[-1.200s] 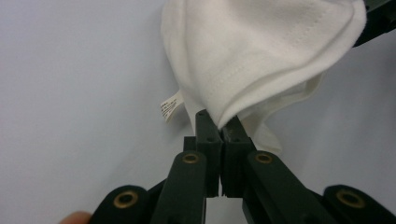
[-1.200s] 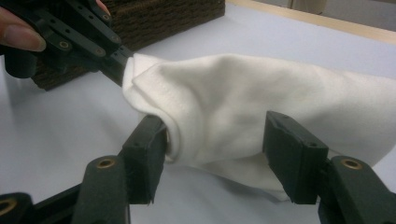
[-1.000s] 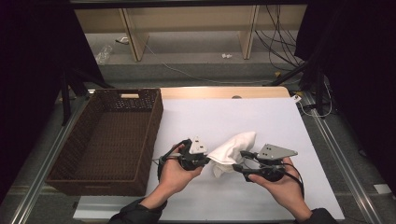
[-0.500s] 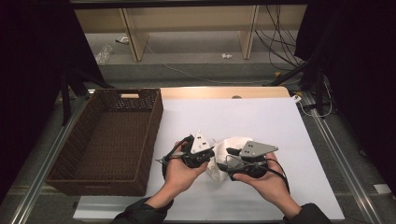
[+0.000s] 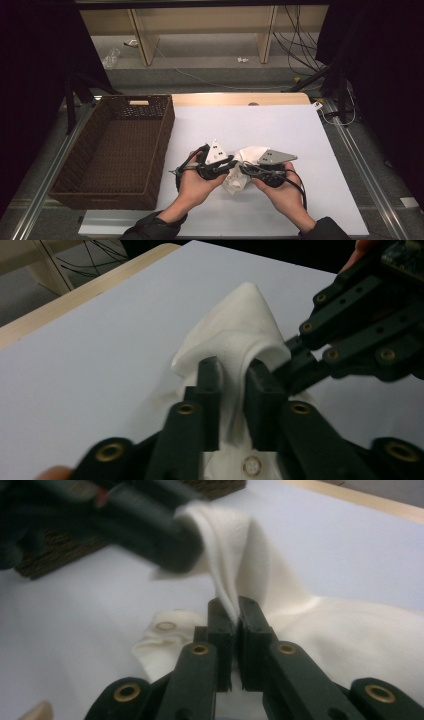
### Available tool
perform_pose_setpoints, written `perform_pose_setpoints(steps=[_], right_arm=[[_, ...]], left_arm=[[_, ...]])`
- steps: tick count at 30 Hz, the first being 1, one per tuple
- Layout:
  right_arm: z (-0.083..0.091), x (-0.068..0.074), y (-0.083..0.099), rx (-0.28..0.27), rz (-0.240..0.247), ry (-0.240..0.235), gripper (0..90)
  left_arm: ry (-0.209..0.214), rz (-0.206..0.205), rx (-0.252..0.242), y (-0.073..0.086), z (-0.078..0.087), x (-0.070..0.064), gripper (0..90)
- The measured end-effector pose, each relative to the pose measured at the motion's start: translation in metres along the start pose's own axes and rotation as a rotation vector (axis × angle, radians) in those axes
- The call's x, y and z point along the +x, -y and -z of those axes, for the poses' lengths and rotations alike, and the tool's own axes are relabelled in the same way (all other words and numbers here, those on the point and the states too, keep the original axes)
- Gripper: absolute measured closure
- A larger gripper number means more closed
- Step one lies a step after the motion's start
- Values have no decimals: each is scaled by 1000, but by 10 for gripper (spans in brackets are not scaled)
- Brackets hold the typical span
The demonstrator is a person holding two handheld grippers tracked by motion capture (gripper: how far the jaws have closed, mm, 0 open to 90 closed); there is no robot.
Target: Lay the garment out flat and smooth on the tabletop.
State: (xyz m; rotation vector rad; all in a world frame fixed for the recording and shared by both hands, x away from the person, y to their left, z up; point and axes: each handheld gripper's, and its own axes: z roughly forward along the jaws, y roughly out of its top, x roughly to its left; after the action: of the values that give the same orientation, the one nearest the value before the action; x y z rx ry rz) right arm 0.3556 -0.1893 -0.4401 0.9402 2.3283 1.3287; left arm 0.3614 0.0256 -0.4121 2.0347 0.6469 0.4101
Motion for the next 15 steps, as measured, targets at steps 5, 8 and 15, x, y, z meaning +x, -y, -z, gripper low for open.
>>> perform_pose_setpoints(steps=[5, 8, 15], right_arm=[[6, -10, 0, -17, -45, 25, 866], [8, -14, 0, -25, -59, 36, 865], [7, -14, 0, -27, -77, 33, 864]], left_arm=[[15, 31, 54, 8, 8, 1, 555], [65, 28, 106, 14, 10, -2, 552], [123, 0, 177, 16, -13, -12, 471]])
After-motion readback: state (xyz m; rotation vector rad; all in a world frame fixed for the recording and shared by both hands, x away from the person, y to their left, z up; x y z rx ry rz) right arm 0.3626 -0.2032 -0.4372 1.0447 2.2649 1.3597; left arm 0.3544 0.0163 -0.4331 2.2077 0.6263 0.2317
